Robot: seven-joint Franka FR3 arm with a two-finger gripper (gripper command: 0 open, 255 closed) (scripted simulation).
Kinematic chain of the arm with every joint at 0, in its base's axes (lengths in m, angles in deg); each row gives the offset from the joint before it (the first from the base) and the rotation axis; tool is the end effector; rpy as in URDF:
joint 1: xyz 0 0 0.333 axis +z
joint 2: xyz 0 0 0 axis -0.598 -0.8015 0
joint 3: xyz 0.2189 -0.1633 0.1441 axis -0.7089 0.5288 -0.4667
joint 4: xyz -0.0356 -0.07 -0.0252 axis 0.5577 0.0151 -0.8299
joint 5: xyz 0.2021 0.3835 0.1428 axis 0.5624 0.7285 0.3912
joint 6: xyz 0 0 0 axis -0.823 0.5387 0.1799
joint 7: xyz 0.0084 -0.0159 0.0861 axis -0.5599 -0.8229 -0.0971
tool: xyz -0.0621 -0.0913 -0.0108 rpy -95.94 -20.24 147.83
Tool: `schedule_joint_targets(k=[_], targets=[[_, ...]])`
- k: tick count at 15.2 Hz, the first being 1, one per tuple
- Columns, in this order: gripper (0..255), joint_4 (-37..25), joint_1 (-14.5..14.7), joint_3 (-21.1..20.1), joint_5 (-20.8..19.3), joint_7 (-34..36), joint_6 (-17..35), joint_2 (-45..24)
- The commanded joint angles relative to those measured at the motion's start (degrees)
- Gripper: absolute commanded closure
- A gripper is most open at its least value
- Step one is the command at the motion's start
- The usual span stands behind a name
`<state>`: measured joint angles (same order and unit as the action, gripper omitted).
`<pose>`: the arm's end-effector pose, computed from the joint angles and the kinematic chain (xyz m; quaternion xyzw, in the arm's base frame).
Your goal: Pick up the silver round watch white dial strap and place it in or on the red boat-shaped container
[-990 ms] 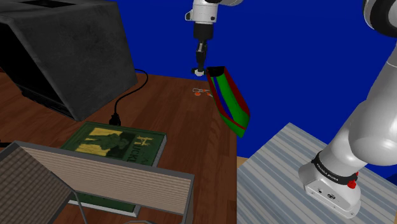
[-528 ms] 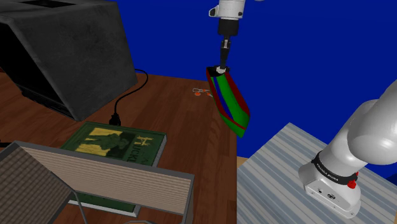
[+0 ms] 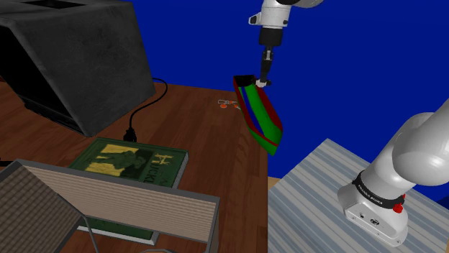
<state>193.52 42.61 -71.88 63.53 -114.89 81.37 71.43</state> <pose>0.5538 0.0957 0.4912 -0.9332 -0.3444 0.0345 0.0963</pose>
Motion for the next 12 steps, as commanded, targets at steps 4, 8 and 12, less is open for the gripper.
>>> schedule_joint_targets(k=[4,8,12], targets=[[255,3.35,0.09,-0.14,0.17,-0.48,3.78,-0.44],[255,5.83,0.14,-0.21,0.32,-0.94,6.79,-1.01],[255,8.45,0.2,-0.3,0.52,-1.49,10.28,-1.92]])
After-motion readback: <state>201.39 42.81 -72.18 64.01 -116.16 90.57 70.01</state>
